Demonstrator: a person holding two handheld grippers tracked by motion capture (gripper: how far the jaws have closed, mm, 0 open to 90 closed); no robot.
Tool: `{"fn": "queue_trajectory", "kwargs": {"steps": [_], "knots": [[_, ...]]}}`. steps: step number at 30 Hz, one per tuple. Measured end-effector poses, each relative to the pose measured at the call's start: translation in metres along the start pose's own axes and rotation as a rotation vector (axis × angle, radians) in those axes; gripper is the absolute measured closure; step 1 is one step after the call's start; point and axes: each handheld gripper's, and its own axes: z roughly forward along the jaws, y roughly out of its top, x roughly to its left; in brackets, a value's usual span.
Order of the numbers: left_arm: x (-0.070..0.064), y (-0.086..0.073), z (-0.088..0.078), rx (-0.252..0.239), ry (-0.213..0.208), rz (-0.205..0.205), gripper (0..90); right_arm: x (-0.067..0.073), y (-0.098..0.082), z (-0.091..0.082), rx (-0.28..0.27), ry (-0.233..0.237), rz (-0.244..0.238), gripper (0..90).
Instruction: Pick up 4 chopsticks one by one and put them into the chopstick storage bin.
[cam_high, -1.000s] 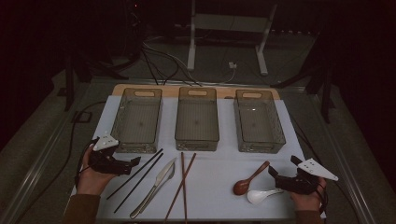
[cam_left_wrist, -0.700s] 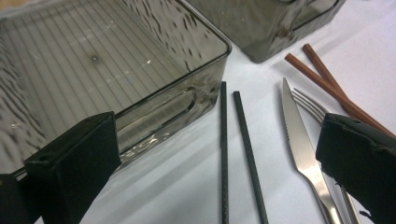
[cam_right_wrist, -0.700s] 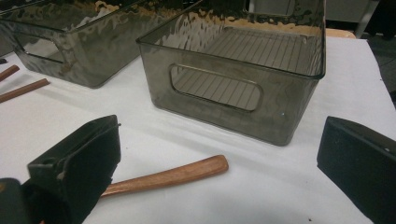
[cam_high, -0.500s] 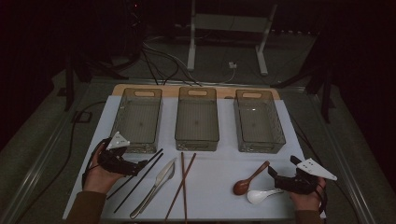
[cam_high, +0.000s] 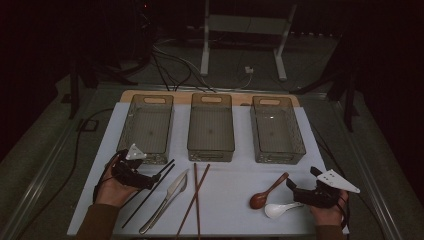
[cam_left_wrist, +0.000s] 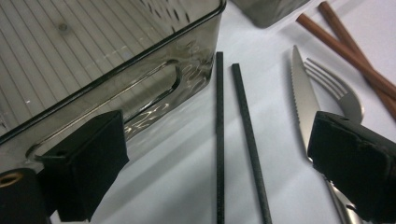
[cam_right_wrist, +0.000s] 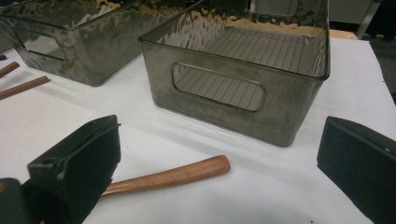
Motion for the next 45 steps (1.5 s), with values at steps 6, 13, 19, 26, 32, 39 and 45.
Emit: {"fn": "queue_trajectory", "kwargs": {"steps": [6,13,19,26,32,39,45], "knots": [[0.002,0.0,0.006,0.031,0.004,-0.008,10.7,0.0,0.0,0.0,0.002,0.0,-0.004,0.0],[0.001,0.001,0.015,0.063,0.002,-0.02,16.1,0.0,0.0,0.001,0.007,-0.003,-0.007,0.0],[-0.001,0.001,0.023,0.107,0.039,-0.024,23.7,0.0,0.0,0.001,0.007,-0.003,-0.008,0.0],[-0.002,-0.002,0.027,0.125,-0.009,0.012,64.0,-0.001,0.0,0.001,0.007,-0.005,-0.006,0.0],[-0.007,0.0,0.033,0.154,0.008,0.041,76.4,-0.001,-0.001,0.001,0.008,-0.006,-0.006,0.0],[-0.008,-0.001,0.035,0.163,0.003,0.043,84.8,-0.002,-0.001,0.001,0.009,-0.008,0.0,0.0],[-0.007,-0.002,0.035,0.16,-0.003,0.054,87.4,-0.001,-0.001,0.001,0.009,-0.005,-0.005,0.0]]}}
